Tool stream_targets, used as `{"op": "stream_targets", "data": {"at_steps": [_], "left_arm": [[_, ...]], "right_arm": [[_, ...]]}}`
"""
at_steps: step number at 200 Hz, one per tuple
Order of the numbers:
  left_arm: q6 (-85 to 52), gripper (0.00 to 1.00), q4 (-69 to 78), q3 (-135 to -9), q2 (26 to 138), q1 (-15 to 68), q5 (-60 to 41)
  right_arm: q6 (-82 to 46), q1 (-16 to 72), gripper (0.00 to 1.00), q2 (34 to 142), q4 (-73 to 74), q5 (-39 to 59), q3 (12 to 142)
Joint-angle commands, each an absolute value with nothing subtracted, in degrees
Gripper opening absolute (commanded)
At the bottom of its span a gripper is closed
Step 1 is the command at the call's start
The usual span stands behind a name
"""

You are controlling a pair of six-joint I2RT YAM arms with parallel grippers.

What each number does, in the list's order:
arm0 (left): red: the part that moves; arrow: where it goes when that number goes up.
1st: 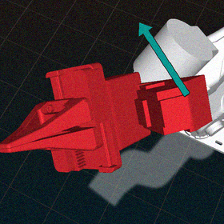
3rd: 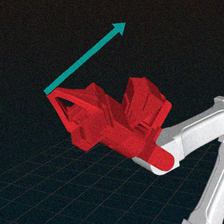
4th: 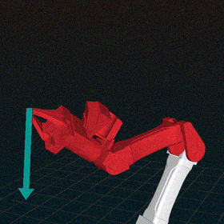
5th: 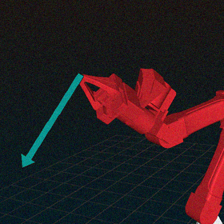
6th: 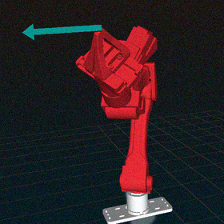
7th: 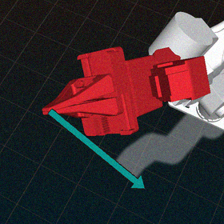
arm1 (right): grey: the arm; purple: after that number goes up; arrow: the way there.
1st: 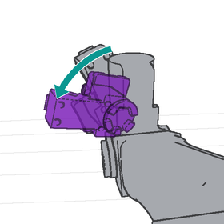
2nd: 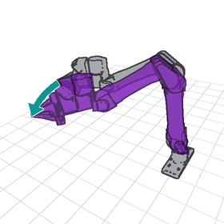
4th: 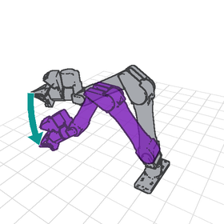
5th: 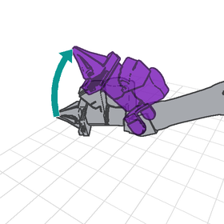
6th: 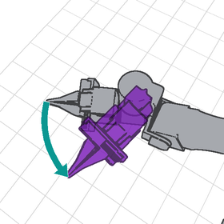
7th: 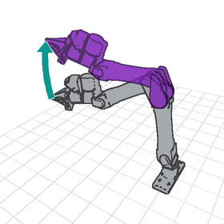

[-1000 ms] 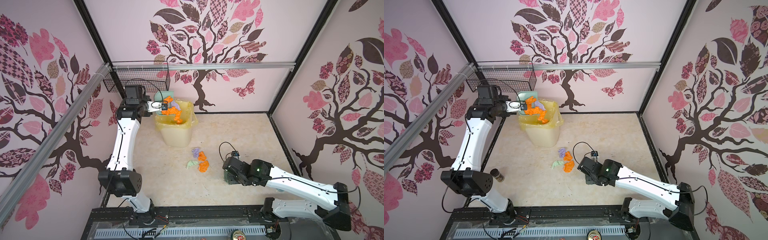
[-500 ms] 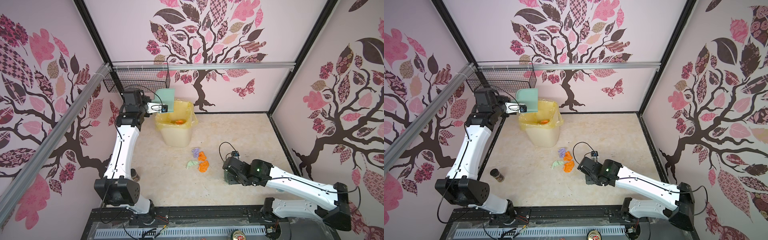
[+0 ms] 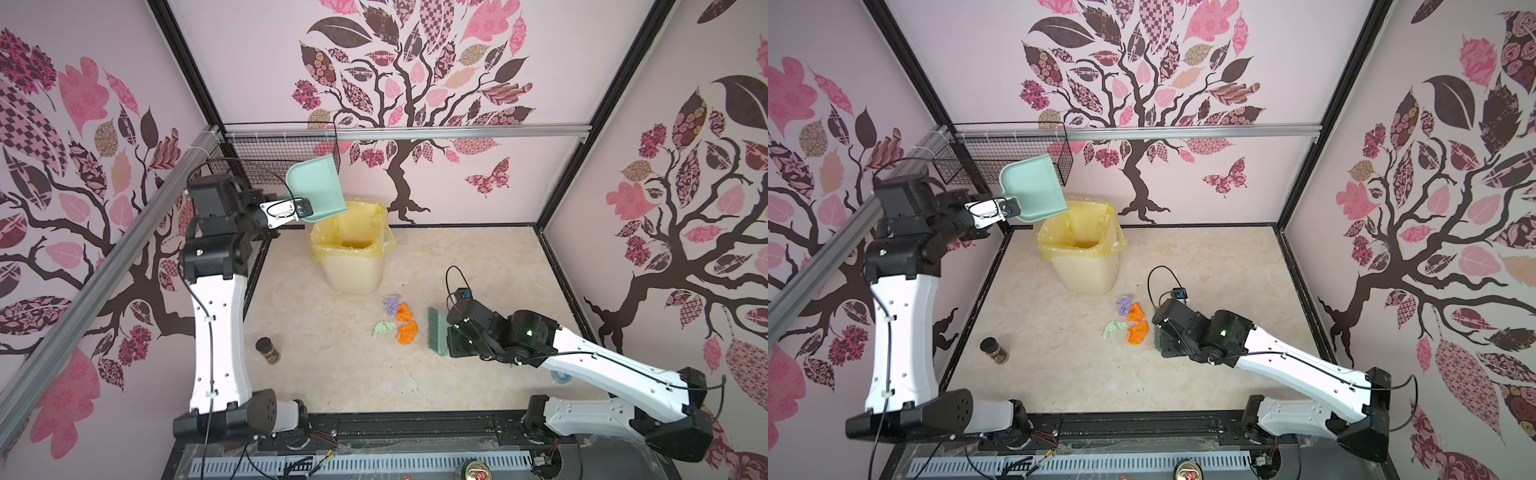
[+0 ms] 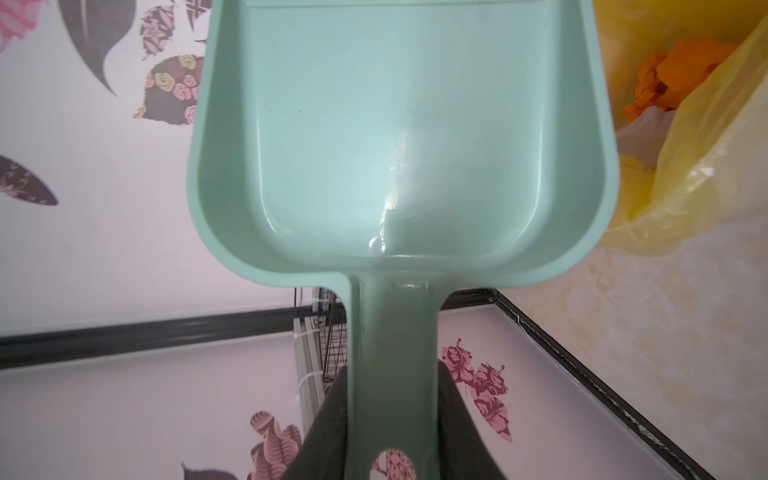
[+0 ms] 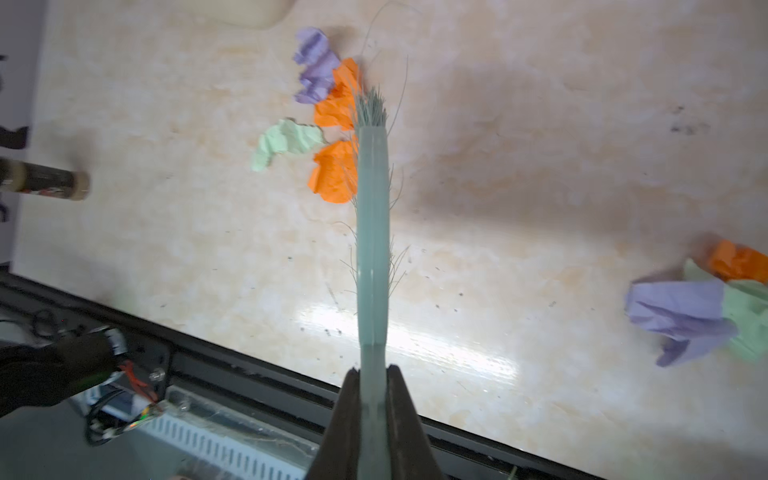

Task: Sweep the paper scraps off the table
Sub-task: 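Lower the empty dustpan with the left gripper while the right brush moves out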

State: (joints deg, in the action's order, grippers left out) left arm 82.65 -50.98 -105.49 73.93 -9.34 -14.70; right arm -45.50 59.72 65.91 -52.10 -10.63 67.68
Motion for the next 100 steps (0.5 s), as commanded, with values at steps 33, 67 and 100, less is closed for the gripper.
{"op": "stream_targets", "data": {"at_steps": [33, 67, 100], "left_arm": [[77.7, 0.00, -61.3, -82.5, 57.2, -10.5, -24.7], [75.4, 0.00, -60.3, -69.0, 49.9, -10.5, -25.8], [74.0, 0.00, -61.0, -62.7, 46.8, -10.5, -27.9]], "right_arm": [[-44.5, 50.6, 0.00, 73.4, -31.5, 7.3, 70.0], [-54.8, 41.1, 0.00, 74.9, -12.1, 15.9, 61.2], [-57.8, 40.6, 0.00, 81.8, -6.1, 19.0, 62.4]]}}
